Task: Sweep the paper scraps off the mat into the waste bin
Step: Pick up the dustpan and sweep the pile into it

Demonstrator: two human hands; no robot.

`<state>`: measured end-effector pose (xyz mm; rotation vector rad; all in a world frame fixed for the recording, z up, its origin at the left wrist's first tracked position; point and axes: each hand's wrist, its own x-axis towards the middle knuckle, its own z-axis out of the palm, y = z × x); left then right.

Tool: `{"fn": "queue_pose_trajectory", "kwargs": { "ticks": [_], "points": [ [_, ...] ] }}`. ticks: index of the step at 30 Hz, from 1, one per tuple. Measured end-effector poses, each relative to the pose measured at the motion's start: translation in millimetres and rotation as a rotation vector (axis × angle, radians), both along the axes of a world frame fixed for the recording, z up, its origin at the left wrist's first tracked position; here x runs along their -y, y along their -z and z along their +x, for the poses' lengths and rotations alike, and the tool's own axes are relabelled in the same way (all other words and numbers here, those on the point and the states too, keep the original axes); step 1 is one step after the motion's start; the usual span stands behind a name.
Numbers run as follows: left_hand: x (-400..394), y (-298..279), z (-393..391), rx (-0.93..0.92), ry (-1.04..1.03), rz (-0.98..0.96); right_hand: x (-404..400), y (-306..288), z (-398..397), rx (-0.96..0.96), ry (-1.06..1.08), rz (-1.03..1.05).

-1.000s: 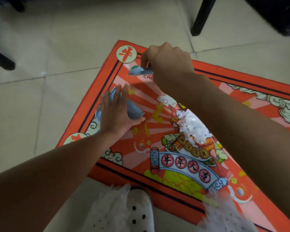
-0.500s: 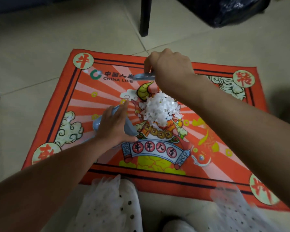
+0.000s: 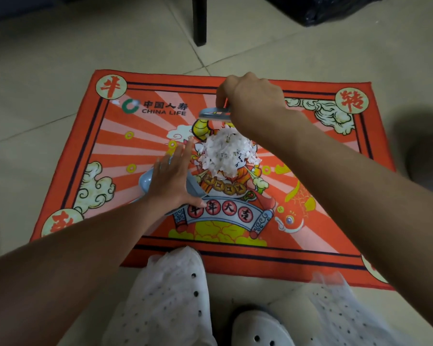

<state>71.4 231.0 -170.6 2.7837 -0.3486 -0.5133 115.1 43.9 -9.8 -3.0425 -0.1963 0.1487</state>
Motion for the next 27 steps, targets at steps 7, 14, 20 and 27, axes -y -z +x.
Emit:
{"fn": "queue_pose_trajectory", "kwargs": {
  "ticks": [7, 14, 20, 27],
  "points": [
    [15, 1, 1, 0.007, -0.017, -0.037, -6, 5, 10, -0.011, 0.0, 0.018],
    [16, 3, 4, 0.009, 0.001, -0.102, -13, 12, 11, -0.033, -0.015, 0.049],
    [-13, -4, 6, 0.119, -0.033, -0.112, -12, 14, 8, -0.035, -0.001, 0.041],
    [-70, -16, 3, 0.203, 0.053, 0.07, -9, 14, 2, -0.038, -0.026, 0.012]
  ]
}}
